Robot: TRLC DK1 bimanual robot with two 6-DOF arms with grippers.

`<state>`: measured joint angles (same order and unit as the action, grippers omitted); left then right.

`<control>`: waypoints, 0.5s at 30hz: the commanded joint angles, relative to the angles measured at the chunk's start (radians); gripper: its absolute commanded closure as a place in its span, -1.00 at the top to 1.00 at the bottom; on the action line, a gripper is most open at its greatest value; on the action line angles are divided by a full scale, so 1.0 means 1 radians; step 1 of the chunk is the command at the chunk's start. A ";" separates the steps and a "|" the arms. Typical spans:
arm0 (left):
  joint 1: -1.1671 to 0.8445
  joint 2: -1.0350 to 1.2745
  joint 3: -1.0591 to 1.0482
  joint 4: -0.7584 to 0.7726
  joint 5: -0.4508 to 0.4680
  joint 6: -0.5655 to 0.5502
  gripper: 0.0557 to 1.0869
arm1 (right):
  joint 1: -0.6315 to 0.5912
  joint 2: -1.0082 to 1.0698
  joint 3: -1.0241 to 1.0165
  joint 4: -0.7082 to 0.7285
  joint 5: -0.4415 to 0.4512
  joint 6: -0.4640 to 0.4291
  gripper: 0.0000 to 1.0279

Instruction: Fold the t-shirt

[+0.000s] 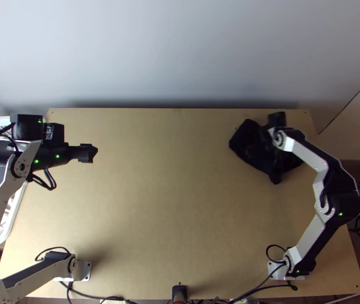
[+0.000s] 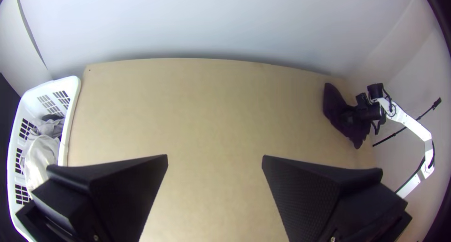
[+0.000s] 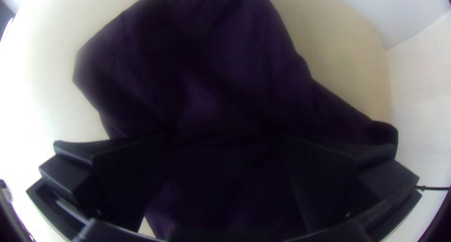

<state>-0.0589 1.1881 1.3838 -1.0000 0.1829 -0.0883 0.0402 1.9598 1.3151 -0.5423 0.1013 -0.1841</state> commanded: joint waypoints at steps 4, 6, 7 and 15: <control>0.031 -0.041 -0.020 -0.026 0.000 0.016 0.90 | -0.246 0.070 0.084 0.028 0.003 0.029 0.92; 0.039 -0.045 -0.022 -0.037 0.000 0.024 0.90 | -0.278 0.091 0.110 0.030 0.003 0.032 0.92; 0.044 -0.048 -0.023 -0.040 0.000 0.025 0.90 | -0.298 0.102 0.122 0.030 0.003 0.034 0.92; 0.051 -0.088 -0.039 -0.068 -0.002 0.032 0.90 | -0.396 0.211 0.271 0.028 0.003 0.035 0.92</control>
<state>-0.0166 1.1320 1.3575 -1.0477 0.1825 -0.0620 -0.2703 2.0907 1.4788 -0.5159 0.1047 -0.1509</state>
